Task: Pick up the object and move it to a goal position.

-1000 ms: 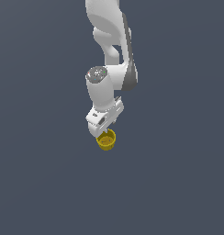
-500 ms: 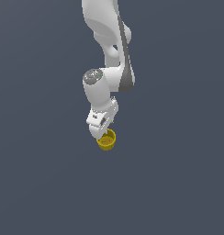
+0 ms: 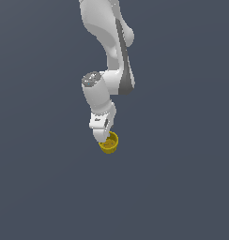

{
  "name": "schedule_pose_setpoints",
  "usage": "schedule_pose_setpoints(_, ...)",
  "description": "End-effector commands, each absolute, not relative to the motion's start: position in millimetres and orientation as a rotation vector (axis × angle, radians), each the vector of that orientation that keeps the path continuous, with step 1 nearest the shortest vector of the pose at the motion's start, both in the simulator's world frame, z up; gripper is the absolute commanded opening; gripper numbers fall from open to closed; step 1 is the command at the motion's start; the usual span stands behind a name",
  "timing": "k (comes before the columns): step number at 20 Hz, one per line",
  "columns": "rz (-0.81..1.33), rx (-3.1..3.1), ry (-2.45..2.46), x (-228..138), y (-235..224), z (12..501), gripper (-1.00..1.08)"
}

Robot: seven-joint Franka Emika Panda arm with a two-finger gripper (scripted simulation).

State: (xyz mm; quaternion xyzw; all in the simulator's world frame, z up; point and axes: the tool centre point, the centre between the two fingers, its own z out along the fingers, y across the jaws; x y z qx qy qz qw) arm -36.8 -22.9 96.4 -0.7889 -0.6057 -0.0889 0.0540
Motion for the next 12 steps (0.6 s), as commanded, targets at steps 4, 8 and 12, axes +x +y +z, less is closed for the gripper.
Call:
schedule_pose_setpoints(4, -0.310, -2.305, -1.961, -38.4, -25.8, 92.3, 0.28)
schedule_pose_setpoints(8, -0.330, -2.257, -2.022, -39.3, -27.3, 90.4, 0.28)
schedule_pose_setpoints(12, -0.343, -2.224, -2.062, -39.8, -28.4, 89.1, 0.28)
